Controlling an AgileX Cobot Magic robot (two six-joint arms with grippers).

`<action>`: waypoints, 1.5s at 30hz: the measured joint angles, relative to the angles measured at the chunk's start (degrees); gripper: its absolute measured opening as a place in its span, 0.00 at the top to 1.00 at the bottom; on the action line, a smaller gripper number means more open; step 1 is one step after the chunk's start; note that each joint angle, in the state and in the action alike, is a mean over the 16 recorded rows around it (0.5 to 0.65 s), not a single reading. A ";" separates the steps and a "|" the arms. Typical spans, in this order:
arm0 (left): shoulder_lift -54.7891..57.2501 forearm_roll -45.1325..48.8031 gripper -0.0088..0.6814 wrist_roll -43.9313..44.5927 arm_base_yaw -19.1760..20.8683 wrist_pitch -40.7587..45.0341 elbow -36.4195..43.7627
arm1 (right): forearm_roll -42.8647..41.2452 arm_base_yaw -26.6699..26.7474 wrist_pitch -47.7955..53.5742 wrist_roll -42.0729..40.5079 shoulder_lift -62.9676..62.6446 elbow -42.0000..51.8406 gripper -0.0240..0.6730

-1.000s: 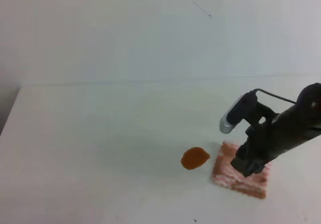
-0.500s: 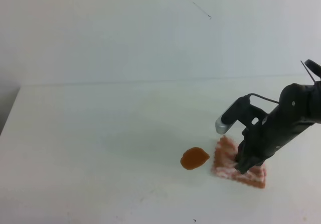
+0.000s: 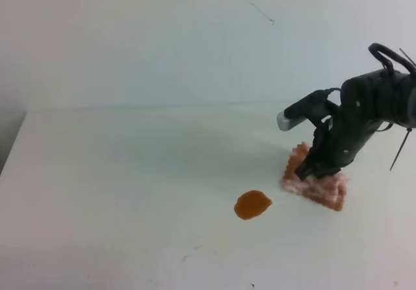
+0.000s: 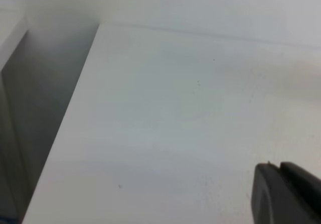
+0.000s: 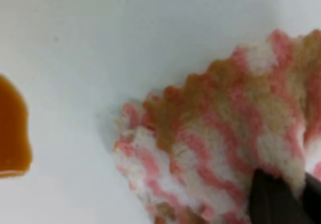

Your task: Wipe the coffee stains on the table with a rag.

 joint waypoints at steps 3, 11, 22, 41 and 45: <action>0.00 0.00 0.99 0.00 0.00 0.00 0.00 | -1.79 0.81 2.16 4.32 2.37 -3.98 0.92; 0.00 0.00 0.99 0.00 0.00 0.06 -0.16 | -0.31 7.97 6.70 9.85 8.02 -11.21 0.92; 0.00 0.00 0.99 0.00 0.00 0.06 -0.16 | 7.46 23.42 6.03 11.28 9.94 -13.08 0.92; 0.00 0.08 0.99 0.00 0.00 0.00 0.00 | -13.04 2.12 8.77 26.30 9.39 -12.93 0.92; 0.00 0.11 0.99 0.00 0.00 0.00 0.00 | -12.15 -0.09 9.18 25.93 9.31 -12.89 0.92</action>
